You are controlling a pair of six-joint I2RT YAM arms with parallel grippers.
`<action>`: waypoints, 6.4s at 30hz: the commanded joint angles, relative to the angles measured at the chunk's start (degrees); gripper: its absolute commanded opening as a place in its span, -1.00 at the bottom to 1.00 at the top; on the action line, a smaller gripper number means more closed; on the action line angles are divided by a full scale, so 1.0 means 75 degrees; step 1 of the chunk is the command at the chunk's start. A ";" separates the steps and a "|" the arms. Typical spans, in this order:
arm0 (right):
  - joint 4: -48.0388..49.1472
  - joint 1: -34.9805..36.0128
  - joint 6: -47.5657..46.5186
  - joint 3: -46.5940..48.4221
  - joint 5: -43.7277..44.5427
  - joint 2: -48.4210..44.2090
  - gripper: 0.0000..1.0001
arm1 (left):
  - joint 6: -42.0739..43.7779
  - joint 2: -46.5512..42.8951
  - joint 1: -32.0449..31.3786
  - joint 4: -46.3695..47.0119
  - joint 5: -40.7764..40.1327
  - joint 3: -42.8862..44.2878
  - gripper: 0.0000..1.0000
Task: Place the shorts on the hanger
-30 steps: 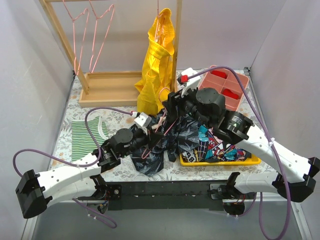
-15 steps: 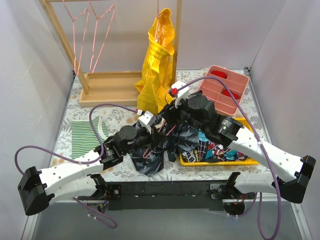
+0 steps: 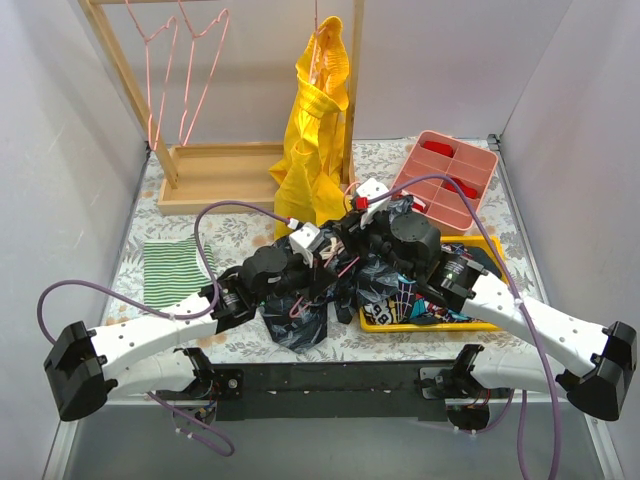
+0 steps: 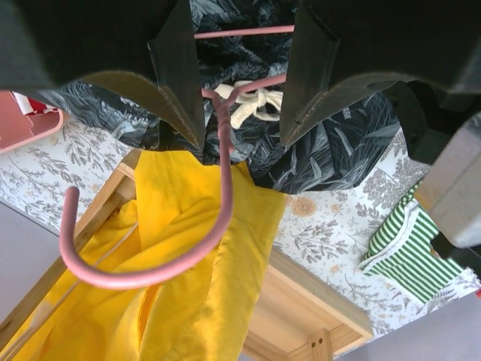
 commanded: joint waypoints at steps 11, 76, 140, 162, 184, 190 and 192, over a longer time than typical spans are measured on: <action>0.1422 -0.0032 -0.0471 -0.0869 0.0813 -0.0002 -0.97 | -0.0126 0.0550 -0.0068 0.0074 0.0079 0.0556 -0.89; 0.3063 -0.0067 -0.0553 -0.2383 0.1012 -0.0905 -0.97 | -0.3361 0.1523 0.1022 -0.1543 -0.2054 -0.0311 -0.45; 0.3920 0.1899 -0.3459 0.1623 0.4878 0.0419 -0.97 | -0.3009 0.0116 0.1069 -0.8119 0.0076 0.6917 -1.00; -0.0475 0.2874 -0.2453 0.5704 0.5092 0.1744 -0.97 | -0.1513 -0.0491 0.1069 -0.7027 0.1179 0.7985 0.32; -0.2703 0.2886 -0.0800 0.6524 0.3591 0.2283 -0.97 | 0.1127 -0.1535 0.1081 -0.8657 0.0711 0.5725 0.35; -0.2866 0.2874 -0.0741 0.6758 0.3520 0.2505 -0.97 | 0.1245 -0.1395 0.1057 -0.8727 0.0712 0.5396 0.13; -0.2867 0.2874 -0.0764 0.6828 0.3520 0.2529 -0.97 | 0.1280 -0.1360 0.1022 -0.8751 0.0641 0.5221 0.08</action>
